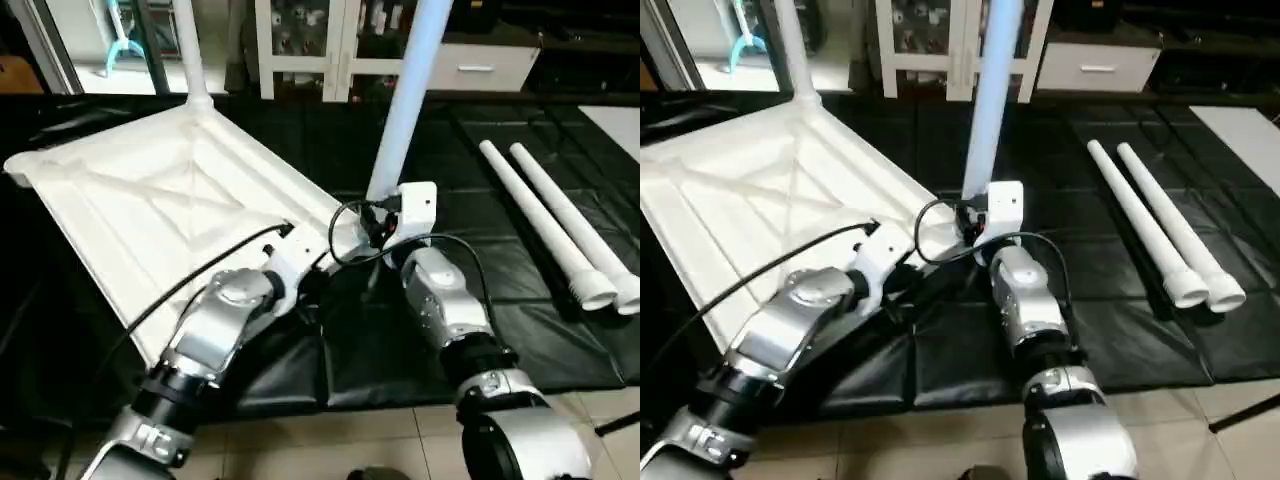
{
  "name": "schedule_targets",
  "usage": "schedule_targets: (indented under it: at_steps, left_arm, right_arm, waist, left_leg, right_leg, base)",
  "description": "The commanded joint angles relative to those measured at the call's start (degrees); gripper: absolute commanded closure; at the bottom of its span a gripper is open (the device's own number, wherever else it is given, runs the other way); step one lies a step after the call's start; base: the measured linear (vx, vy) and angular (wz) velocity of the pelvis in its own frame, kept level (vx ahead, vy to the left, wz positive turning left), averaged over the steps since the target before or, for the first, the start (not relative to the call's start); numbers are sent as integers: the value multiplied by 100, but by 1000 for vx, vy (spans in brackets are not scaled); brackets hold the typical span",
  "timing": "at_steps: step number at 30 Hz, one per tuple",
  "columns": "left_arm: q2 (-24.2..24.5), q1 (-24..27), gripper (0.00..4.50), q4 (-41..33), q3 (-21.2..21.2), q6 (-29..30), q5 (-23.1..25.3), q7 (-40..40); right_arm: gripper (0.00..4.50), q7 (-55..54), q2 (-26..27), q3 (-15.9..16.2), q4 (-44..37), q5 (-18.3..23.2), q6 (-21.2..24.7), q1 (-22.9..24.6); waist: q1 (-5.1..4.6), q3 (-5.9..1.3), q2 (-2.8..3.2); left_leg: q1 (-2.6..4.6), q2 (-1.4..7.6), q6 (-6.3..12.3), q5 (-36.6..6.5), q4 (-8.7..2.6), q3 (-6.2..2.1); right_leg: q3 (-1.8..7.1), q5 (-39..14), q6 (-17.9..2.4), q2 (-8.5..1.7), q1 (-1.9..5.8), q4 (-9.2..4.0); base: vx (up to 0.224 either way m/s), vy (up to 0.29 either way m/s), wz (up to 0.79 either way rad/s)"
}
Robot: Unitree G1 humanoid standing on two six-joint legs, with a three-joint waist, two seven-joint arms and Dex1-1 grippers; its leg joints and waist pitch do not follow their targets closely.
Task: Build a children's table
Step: Rotate leg to tighten
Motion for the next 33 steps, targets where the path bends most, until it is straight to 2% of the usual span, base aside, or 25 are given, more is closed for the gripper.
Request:
schedule_targets:
  at_steps: [1, 2, 3, 5, 6, 7, 9, 10, 11, 12, 13, 16, 20, 25, 29, 32, 33]
  left_arm:
    - [91, 255, 450, -57, -143, -179, -150, -184]
    - [142, 284, 450, -85, -149, -222, -158, -240]
    - [241, 341, 450, -141, -161, -306, -174, -350]
    - [687, 618, 450, -448, -199, -555, -310, -920]
    - [801, 691, 450, -528, -207, -626, -338, -1072]
    - [1181, 954, 450, -784, -174, -849, -472, -1548]
    - [1478, 1151, 450, -936, -90, -966, -585, -1859]
    - [1478, 1151, 450, -936, -90, -966, -585, -1859]
    - [1625, 1232, 450, -987, -27, -993, -636, -1985]
    - [1671, 1258, 450, -1005, -3, -995, -658, -2027]
    - [1829, 1336, 450, -1050, 98, -1000, -731, -2155]
    - [1986, 1377, 450, -1052, 125, -1037, -742, -2250]
    - [2093, 1408, 450, -1066, 144, -1109, -810, -2315]
    - [2041, 1365, 450, -1038, 130, -1134, -825, -2292]
    - [1990, 1297, 450, -973, 121, -1073, -752, -2123]
    - [1911, 1195, 450, -854, 109, -1059, -645, -1945]
    - [1864, 1156, 450, -812, 114, -1050, -619, -1878]
  right_arm:
    - [258, 567, 74, 67, 452, 138, 219, 247]
    - [258, 712, 38, 91, 421, 149, 209, 247]
    - [258, 995, -32, 137, 360, 171, 191, 245]
    - [258, 2154, -435, 405, 114, 145, -46, 280]
    - [223, 2421, -534, 450, 56, 152, -111, 291]
    - [188, 3140, -843, 408, -69, 332, -68, 278]
    - [182, 3827, -1116, 306, -177, 587, 55, 246]
    - [168, 3827, -1116, 306, -177, 587, 55, 246]
    - [153, 4265, -1303, 321, -224, 638, 29, 236]
    - [144, 4409, -1366, 327, -236, 652, 11, 233]
    - [140, 4712, -1580, 325, -175, 586, -155, 192]
    - [122, 4886, -1681, 260, -189, 662, -131, 170]
    - [122, 5230, -1703, 190, -204, 873, -132, 149]
    - [164, 5411, -1552, 217, -200, 889, -77, 241]
    - [204, 5035, -1437, 234, -135, 746, -87, 290]
    - [231, 4548, -1322, 243, -58, 633, -73, 337]
    - [231, 4361, -1279, 249, -29, 579, -71, 354]
  waist:
    - [-15, -191, 1]
    - [-13, -211, 11]
    - [-17, -232, 17]
    - [-34, -207, 1]
    - [-25, -226, -1]
    - [-31, -216, 4]
    - [-42, -231, 10]
    - [-32, -237, 27]
    - [-29, -244, 29]
    - [-10, -278, 37]
    - [3, -282, 29]
    - [31, -274, 29]
    - [38, -253, 29]
    - [49, -253, 16]
    - [51, -250, 19]
    - [48, -227, 24]
    - [42, -203, 22]
  left_leg:
    - [11, 88, -20, -1878, -479, -79]
    - [11, 94, -5, -1862, -474, -84]
    - [-2, 100, 44, -1724, -464, -80]
    - [-33, 110, 150, -1655, -470, -72]
    - [-64, 102, 225, -1597, -446, -81]
    - [-67, 113, 298, -1486, -449, -69]
    - [-60, 112, 431, -1252, -428, -56]
    - [-21, 130, 534, -1093, -421, -35]
    - [-20, 127, 574, -944, -404, -24]
    - [-23, 130, 672, -573, -383, -20]
    - [-23, 120, 800, -335, -355, -1]
    - [-2, 126, 976, -190, -346, 12]
    - [20, 149, 913, -365, -354, 16]
    - [23, 143, 846, -363, -340, 20]
    - [21, 139, 849, -315, -335, 19]
    - [28, 141, 728, -547, -350, 15]
    - [28, 143, 621, -744, -369, 8]
  right_leg:
    - [98, -1706, -689, -205, 70, -517]
    - [98, -1647, -714, -212, 86, -504]
    - [98, -1376, -787, -211, 107, -479]
    - [92, -1260, -875, -210, 121, -479]
    - [91, -1244, -929, -235, 169, -467]
    - [100, -1160, -1009, -238, 159, -467]
    - [107, -852, -1184, -235, 182, -431]
    - [102, -608, -1323, -227, 174, -417]
    - [99, -409, -1393, -223, 183, -392]
    - [93, 158, -1563, -224, 231, -318]
    - [85, 588, -1672, -209, 232, -271]
    - [79, 785, -1797, -220, 234, -247]
    - [81, 435, -1818, -234, 217, -270]
    - [94, 354, -1793, -237, 220, -259]
    - [94, 404, -1798, -236, 221, -250]
    - [93, 3, -1732, -239, 199, -291]
    - [94, -336, -1666, -243, 185, -328]
  base:
    - [0, 0, 0]
    - [0, 0, 0]
    - [0, 0, 0]
    - [0, 0, 0]
    - [0, 0, 0]
    - [0, 0, 0]
    - [0, 0, 0]
    - [0, 0, 0]
    - [0, 0, 0]
    - [0, 0, 0]
    - [0, 0, 0]
    - [0, 0, 0]
    - [0, 0, 0]
    - [0, 0, 0]
    - [0, 0, 0]
    - [0, 0, 0]
    - [0, 0, 0]
